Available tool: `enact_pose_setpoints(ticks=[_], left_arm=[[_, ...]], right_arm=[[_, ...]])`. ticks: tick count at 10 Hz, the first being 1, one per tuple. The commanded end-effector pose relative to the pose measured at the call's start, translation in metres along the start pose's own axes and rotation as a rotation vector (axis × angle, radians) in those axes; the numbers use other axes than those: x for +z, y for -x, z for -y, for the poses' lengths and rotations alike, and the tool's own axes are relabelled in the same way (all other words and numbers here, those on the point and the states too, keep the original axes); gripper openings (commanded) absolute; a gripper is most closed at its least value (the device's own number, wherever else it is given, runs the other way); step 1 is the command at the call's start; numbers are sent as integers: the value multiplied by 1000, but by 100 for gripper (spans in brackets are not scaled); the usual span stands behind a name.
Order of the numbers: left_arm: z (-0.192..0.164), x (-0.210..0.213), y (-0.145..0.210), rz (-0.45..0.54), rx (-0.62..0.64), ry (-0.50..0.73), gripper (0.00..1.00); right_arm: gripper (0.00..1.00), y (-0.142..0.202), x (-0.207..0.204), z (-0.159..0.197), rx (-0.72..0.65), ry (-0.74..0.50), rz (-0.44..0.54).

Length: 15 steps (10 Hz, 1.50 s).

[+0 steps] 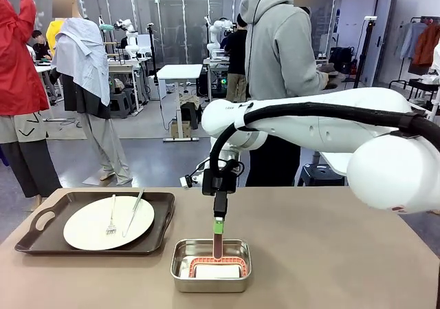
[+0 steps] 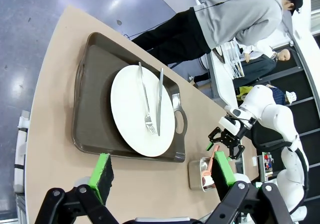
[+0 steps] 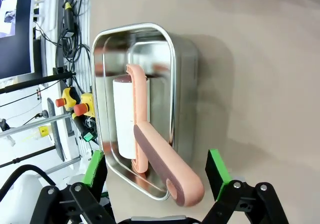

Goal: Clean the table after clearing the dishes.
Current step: When the left (or right) Handle tray is removed, use the left hand (or right hand) to clean the left (or right) side of the table with the Lint Roller.

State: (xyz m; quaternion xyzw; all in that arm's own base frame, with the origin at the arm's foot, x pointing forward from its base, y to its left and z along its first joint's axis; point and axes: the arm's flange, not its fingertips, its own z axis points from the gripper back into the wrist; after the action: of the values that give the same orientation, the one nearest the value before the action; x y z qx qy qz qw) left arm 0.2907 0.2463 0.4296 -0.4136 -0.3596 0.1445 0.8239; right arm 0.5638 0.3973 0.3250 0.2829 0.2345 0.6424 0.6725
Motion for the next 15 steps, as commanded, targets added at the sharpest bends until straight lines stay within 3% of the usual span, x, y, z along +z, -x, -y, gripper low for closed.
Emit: enact_pose_setpoints(ticks=[1, 2, 3, 4, 5, 6, 8, 9, 11, 15], left_arm=[[-3, 3, -1, -1, -9, 16, 100], [-3, 3, -1, -1, -9, 16, 100], [-3, 3, -1, -1, -9, 16, 100], [-3, 3, -1, -1, -9, 16, 100], [-3, 3, -1, -1, -9, 16, 100], [-3, 3, -1, -1, -9, 16, 100], [-3, 3, -1, -1, -9, 16, 100], [-3, 3, -1, -1, -9, 16, 100], [-3, 3, -1, -1, -9, 16, 100], [-3, 3, -1, -1, -9, 16, 100]], right_arm=[[100, -17, 7, 6, 8, -13, -4], [100, -20, 5, 7, 4, -12, -19], [91, -16, 8, 2, 7, -14, -38], [51, -16, 8, 2, 8, -18, -53], [34, -16, 8, 0, 5, -22, -61], [0, -14, 11, -4, -1, -24, -69], [0, -13, 11, -5, -24, -36, -89], [16, -13, 10, -5, -26, -38, -94], [0, -14, 10, -6, -26, -35, -85], [0, -17, 10, -12, -6, -31, -75]])
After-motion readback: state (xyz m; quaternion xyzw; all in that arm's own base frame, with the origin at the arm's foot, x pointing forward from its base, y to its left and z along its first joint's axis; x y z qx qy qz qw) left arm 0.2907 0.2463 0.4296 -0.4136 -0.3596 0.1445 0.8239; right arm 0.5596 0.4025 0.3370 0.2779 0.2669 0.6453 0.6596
